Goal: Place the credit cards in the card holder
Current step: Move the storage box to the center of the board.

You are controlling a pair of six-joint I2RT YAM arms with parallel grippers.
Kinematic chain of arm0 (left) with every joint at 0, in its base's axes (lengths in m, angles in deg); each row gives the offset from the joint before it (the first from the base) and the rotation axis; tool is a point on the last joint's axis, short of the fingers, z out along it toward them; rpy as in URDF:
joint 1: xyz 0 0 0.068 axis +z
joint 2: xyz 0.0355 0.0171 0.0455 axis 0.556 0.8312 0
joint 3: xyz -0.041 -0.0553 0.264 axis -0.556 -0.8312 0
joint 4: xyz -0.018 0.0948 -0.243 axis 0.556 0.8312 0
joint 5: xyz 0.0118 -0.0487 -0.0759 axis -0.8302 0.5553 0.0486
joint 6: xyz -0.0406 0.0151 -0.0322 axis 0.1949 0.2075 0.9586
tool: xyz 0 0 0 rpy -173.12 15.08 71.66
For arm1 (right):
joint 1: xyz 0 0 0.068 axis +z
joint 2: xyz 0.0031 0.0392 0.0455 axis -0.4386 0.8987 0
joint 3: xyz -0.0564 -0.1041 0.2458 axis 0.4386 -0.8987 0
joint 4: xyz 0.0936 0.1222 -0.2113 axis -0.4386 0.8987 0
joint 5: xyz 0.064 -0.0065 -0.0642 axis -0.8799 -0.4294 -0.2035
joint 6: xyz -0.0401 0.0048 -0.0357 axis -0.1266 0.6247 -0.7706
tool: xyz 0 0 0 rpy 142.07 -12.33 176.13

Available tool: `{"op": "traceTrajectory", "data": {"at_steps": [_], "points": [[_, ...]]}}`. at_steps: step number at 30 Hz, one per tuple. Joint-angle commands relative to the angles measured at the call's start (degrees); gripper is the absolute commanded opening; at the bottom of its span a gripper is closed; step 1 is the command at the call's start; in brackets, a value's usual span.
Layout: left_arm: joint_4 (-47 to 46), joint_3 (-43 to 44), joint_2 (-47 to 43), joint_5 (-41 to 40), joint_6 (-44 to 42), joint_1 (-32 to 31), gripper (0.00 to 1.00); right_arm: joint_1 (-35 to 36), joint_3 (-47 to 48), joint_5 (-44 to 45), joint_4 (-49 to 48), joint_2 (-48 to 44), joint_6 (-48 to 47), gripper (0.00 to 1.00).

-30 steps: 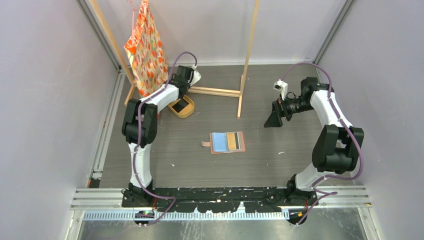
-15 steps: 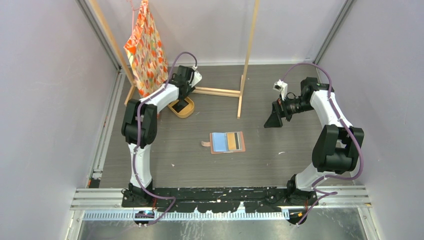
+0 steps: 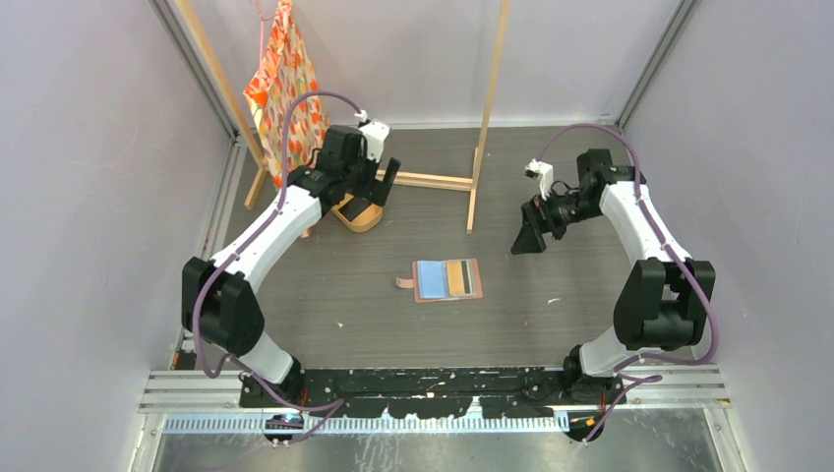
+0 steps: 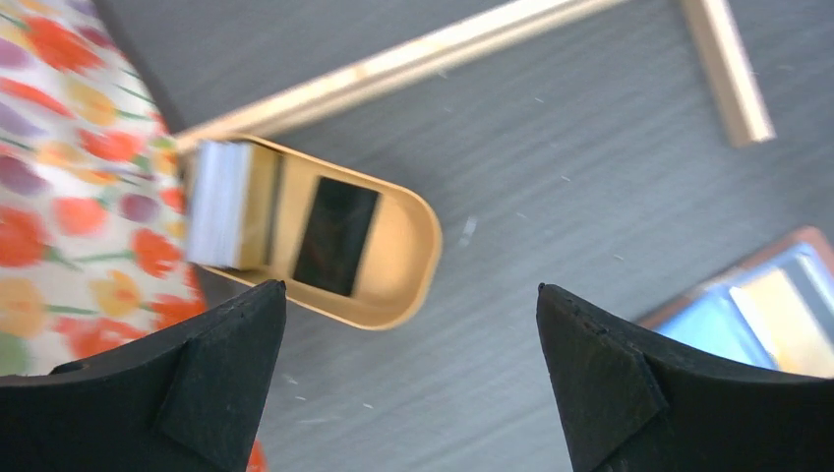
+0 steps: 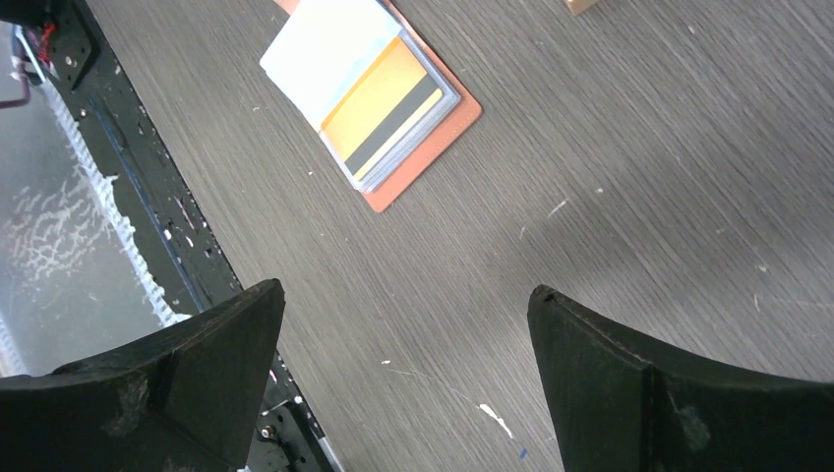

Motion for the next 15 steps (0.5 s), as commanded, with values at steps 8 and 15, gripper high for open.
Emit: {"op": "traceTrajectory", "data": {"at_steps": [8,15], "points": [[5.7,-2.8,3.0,16.2,7.5,0.4,0.82,6.8,-0.2,5.5,-3.8,-3.3,4.6,0.98],[11.2,3.2,12.9,10.3,3.2,0.5,0.77,6.9,-0.2,5.8,-3.9,-2.4,4.7,0.98]]}}
